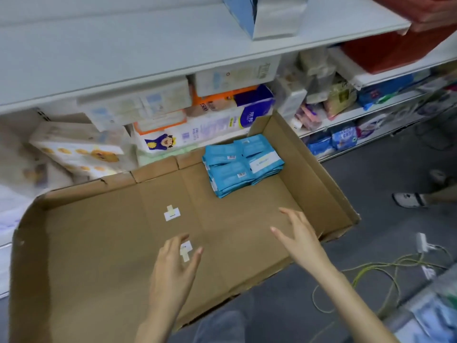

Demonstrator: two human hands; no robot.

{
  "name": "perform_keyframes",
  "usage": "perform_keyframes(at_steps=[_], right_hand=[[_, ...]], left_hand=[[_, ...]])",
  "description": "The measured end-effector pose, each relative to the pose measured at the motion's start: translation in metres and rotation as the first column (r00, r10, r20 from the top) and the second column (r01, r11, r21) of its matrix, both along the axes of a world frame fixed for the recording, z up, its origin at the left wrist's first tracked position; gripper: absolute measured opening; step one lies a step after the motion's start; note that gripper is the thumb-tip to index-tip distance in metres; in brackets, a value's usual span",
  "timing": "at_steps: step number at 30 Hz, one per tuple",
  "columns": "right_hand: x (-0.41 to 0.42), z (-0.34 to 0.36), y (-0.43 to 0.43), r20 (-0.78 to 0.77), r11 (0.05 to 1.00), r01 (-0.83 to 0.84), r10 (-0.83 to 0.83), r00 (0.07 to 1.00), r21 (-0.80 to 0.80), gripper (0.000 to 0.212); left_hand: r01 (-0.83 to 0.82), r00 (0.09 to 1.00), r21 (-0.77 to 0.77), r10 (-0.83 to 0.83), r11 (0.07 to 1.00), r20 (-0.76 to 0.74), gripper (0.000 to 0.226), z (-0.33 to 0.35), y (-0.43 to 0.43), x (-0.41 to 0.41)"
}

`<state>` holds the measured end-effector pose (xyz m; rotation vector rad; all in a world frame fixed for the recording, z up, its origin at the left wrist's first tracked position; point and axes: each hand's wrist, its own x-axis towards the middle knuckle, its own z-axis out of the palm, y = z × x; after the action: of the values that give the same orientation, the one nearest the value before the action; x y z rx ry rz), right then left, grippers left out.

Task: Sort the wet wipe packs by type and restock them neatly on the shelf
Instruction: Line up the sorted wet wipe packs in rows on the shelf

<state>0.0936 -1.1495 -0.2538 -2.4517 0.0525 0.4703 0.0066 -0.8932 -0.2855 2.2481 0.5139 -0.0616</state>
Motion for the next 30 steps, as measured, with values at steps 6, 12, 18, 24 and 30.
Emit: perform_keyframes(at_steps=[6,12,18,24,30], right_hand=[[0.095,-0.059,-0.023,-0.140,1.000,0.014,-0.014,0.990,-0.001,0.055],[0.182,-0.107,-0.024,-0.492,0.744,0.613,-0.442,0.750,0.267,0.033],[0.229,-0.128,0.006,-0.716,0.295,0.910,-0.564,0.412,0.290,0.018],[0.244,-0.137,0.031,-0.664,0.181,0.956,-0.689,0.290,0.230,0.029],[0.237,-0.128,0.020,-0.620,0.227,0.939,-0.707,0.341,0.258,0.021]], left_hand=[[-0.205,0.973,-0.190,0.178,0.960,-0.148,0.043,-0.054,-0.030,0.109],[-0.029,0.991,-0.027,0.026,0.999,-0.128,0.050,-0.081,-0.047,0.202],[0.270,0.961,0.185,-0.252,0.945,-0.114,0.059,-0.106,-0.047,0.258],[0.298,0.949,0.284,-0.253,0.911,-0.186,0.065,-0.110,-0.053,0.271],[0.221,0.957,0.207,-0.171,0.953,-0.236,0.034,-0.090,-0.059,0.260]])
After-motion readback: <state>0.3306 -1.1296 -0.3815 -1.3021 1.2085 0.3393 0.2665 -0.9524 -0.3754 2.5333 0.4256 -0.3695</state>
